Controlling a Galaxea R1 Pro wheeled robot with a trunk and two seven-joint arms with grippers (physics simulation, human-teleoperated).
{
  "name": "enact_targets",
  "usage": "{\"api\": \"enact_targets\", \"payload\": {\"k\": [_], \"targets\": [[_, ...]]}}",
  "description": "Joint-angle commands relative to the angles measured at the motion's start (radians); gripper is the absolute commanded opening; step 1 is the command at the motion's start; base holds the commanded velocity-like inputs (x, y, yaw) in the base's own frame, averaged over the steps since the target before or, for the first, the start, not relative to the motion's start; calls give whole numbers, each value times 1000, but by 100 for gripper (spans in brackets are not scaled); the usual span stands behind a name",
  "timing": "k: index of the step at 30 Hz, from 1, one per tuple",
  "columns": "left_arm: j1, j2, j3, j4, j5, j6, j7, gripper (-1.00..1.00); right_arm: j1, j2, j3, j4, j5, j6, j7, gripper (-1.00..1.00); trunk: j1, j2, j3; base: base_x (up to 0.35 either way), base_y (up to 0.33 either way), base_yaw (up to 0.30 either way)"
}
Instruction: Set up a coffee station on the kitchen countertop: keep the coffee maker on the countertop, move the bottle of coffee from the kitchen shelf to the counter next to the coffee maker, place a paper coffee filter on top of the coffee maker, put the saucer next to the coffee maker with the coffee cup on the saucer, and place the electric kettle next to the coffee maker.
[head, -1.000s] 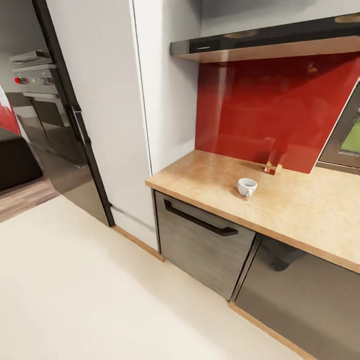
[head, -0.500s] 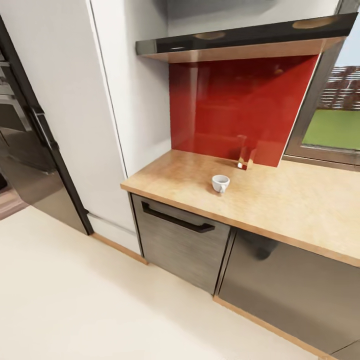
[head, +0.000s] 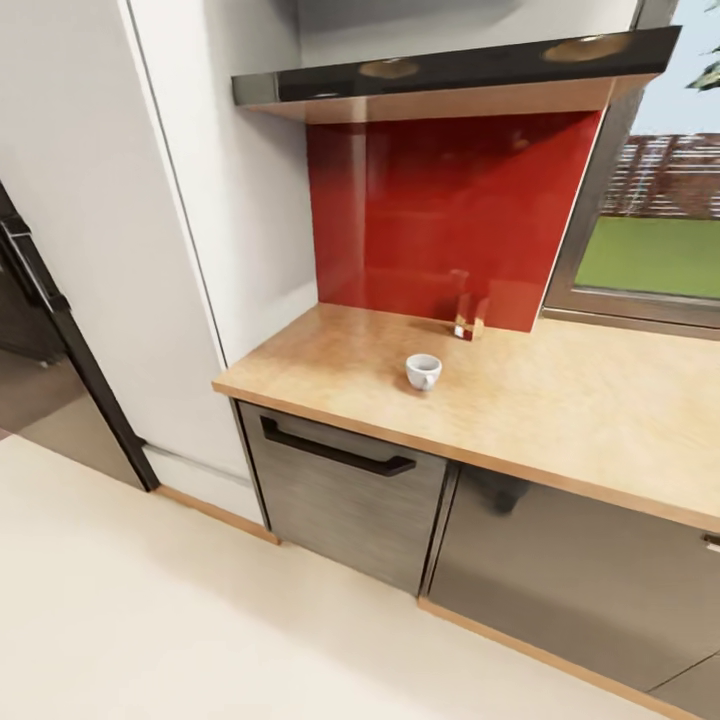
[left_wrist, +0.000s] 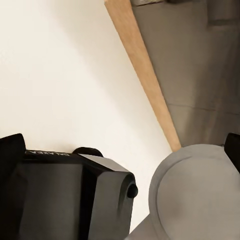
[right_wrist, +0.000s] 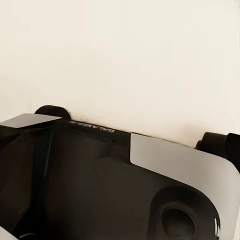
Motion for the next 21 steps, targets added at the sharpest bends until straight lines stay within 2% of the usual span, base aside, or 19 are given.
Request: {"api": "enact_targets", "payload": {"k": [1, 10, 21], "targets": [[0, 0, -8, 0, 9, 5, -3, 100, -1, 0, 2, 1, -5, -3, 3, 100, 0, 0, -1, 227, 250, -19], [0, 0, -8, 0, 9, 5, -3, 100, -1, 0, 2, 1, -5, -3, 4, 100, 0, 0, -1, 205, 281, -34], [0, 0, -8, 0, 9, 5, -4, 100, 0, 0, 3, 1, -5, -3, 4, 100, 0, 0, -1, 57, 329, -235]]}}
